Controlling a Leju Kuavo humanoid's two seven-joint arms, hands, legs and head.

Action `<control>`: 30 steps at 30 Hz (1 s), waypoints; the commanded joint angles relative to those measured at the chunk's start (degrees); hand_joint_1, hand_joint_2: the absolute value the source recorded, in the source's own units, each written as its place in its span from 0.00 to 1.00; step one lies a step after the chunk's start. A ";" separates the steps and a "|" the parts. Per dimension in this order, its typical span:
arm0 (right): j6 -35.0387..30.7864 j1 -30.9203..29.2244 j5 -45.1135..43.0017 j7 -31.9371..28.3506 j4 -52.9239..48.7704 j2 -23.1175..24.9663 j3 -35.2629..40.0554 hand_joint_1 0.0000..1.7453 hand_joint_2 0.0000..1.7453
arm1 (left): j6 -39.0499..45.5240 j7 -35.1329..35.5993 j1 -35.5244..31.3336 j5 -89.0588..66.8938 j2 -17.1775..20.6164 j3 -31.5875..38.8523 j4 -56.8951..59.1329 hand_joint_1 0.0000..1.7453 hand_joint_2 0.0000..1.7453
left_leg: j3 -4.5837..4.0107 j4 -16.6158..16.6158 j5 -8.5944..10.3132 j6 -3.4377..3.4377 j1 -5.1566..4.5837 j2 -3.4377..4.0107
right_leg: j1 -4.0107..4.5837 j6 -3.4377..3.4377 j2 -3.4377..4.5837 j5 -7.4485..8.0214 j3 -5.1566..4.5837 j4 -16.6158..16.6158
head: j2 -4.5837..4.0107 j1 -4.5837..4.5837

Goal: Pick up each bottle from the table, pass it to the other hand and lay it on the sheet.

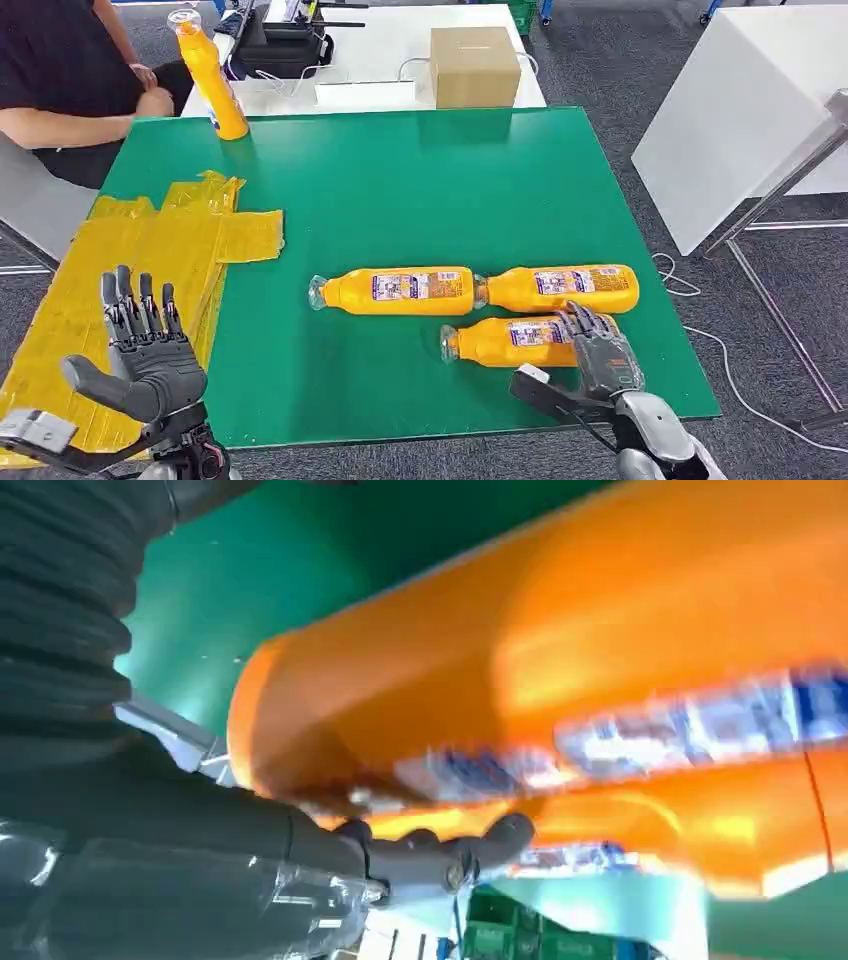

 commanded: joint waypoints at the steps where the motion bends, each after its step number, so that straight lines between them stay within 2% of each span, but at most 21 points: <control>1: 10.41 -6.58 -2.14 1.74 12.32 -1.34 10.22 0.54 1.00 | 0.57 0.92 -2.84 1.70 2.09 -1.11 3.43 0.00 0.00 | 0.41 -0.17 -0.03 -0.09 0.05 0.12 | 0.05 -0.04 0.03 0.01 0.39 -0.20 | 0.00 0.00; 2: 11.95 -6.42 -2.83 1.72 12.47 -2.52 11.14 0.95 1.00 | 0.62 0.92 -3.08 1.95 2.30 -1.22 3.82 0.00 0.00 | 0.48 -0.21 -0.03 -0.11 0.05 0.07 | 0.06 -0.04 -0.04 -0.01 0.48 -0.24 | 0.00 0.00; 3: 13.49 -6.05 -4.19 1.71 12.40 -3.68 11.74 1.00 1.00 | 0.56 0.77 -3.29 2.30 2.54 -1.41 4.15 0.00 0.00 | 0.41 -0.17 -0.02 -0.08 0.06 0.02 | 0.08 -0.03 -0.07 0.00 0.42 -0.22 | 0.00 0.00; 9: 19.68 -3.86 -10.30 1.41 7.87 -12.88 15.78 1.00 1.00 | 0.81 -0.06 -4.81 4.31 3.72 -2.75 6.46 0.00 0.00 | 0.70 -0.13 -0.02 -0.02 0.02 -0.29 | 0.05 0.02 -0.41 -0.09 0.72 -0.24 | 0.00 0.00; 12: 20.66 -3.44 -11.74 1.72 6.30 -14.75 16.41 1.00 1.00 | 0.87 -0.18 -5.11 4.81 4.00 -3.10 6.81 0.00 0.00 | 1.16 -0.11 -0.21 0.11 0.06 -0.42 | 0.09 0.20 -0.51 -0.32 0.72 -0.37 | 0.00 0.00; 15: 20.04 -2.24 -13.64 2.45 4.57 -16.24 16.08 1.00 1.00 | 1.01 -0.21 -5.39 5.20 4.20 -3.26 7.00 0.00 0.00 | 1.84 -0.12 -0.54 0.19 0.04 -0.40 | 0.09 0.31 -0.39 -0.63 1.46 -0.44 | 0.00 0.00; 20: 19.98 -2.22 -13.75 2.58 4.28 -16.19 16.11 1.00 1.00 | 1.01 -0.23 -5.35 5.26 4.25 -3.22 6.94 0.00 0.00 | 2.09 -0.20 -0.65 0.29 0.07 -0.42 | 0.11 0.42 -0.45 -0.68 1.84 -0.71 | 0.00 0.00; 22: 18.56 -2.36 -15.02 2.56 4.07 -15.54 15.31 1.00 1.00 | 1.12 -0.28 -5.24 5.28 4.30 -3.15 6.83 0.00 0.00 | 2.12 -0.22 -0.69 0.33 0.06 -0.39 | 0.10 0.42 -0.43 -0.69 1.94 -0.77 | 0.00 0.00; 23: 16.25 -1.97 -18.26 1.86 4.22 -13.63 12.81 1.00 1.00 | 1.16 -0.29 -5.09 5.25 4.35 -3.10 6.75 0.00 0.00 | 2.18 -0.15 -0.75 0.36 0.07 -0.29 | 0.11 0.42 -0.29 -0.72 2.03 -0.75 | 0.00 0.00; 26: 3.52 -2.34 -23.48 -4.73 2.72 -4.37 6.68 1.00 1.00 | -0.09 1.53 -3.70 4.18 5.08 -3.46 6.61 0.00 0.00 | 2.17 -0.14 -0.80 0.40 0.08 -0.10 | 0.12 0.43 -0.09 -0.67 2.47 -0.81 | 0.00 0.00; 27: -2.76 -0.95 -24.76 -9.72 0.15 -0.46 3.65 1.00 1.00 | -2.24 3.39 -2.50 4.15 5.08 -3.51 6.84 0.00 0.00 | 2.21 -0.23 -0.79 0.36 0.09 -0.04 | 0.13 0.41 -0.05 -0.64 2.51 -0.89 | 0.00 0.00; 28: -5.97 0.65 -28.01 -14.61 -4.20 3.43 1.43 1.00 1.00 | -5.66 4.18 -1.41 4.88 5.31 -3.88 7.46 0.00 1.00 | 2.18 -0.27 -0.79 0.33 0.10 0.06 | 0.14 0.38 0.05 -0.61 2.53 -0.90 | 0.00 0.04; 30: -9.50 2.87 -30.52 -19.38 -10.94 7.30 -0.41 1.00 1.00 | -11.07 4.81 0.25 6.35 5.60 -4.79 8.36 0.00 1.00 | 2.22 -0.42 -0.76 0.22 0.10 0.15 | 0.13 0.31 0.08 -0.61 2.52 -0.96 | 0.00 0.05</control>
